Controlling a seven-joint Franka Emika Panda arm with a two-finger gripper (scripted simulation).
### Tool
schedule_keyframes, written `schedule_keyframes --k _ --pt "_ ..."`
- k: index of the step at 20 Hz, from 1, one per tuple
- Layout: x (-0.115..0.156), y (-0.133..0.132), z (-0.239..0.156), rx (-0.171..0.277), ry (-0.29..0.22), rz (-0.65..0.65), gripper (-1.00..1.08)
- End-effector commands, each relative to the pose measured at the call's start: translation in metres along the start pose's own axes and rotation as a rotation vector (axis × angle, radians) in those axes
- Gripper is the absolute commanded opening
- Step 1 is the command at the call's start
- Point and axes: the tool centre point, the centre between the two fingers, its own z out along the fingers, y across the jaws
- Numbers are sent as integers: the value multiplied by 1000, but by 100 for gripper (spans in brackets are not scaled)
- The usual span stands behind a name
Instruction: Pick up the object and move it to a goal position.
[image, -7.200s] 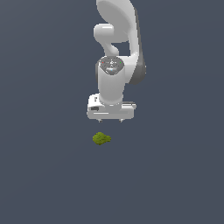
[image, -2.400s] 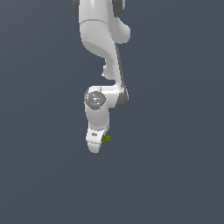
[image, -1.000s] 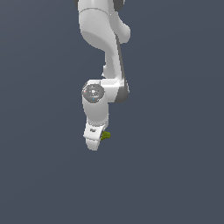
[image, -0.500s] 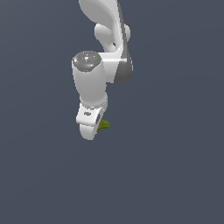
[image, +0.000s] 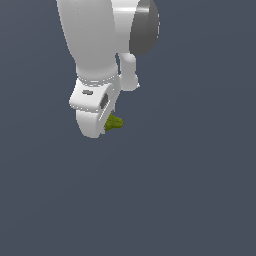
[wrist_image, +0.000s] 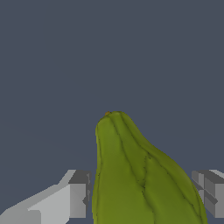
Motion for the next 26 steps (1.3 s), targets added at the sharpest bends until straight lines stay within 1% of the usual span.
schedule_keyframes --k 1,8,14,20,26 --pt "-1 0 -30 -1 0 0 -100" --pt "-4 2 -102 -1 1 1 -100" --pt "-7 4 -149 -1 0 3 -100" --pt "-8 6 -177 -1 0 3 -100" --pt "-9 8 -191 -1 -1 4 -100"
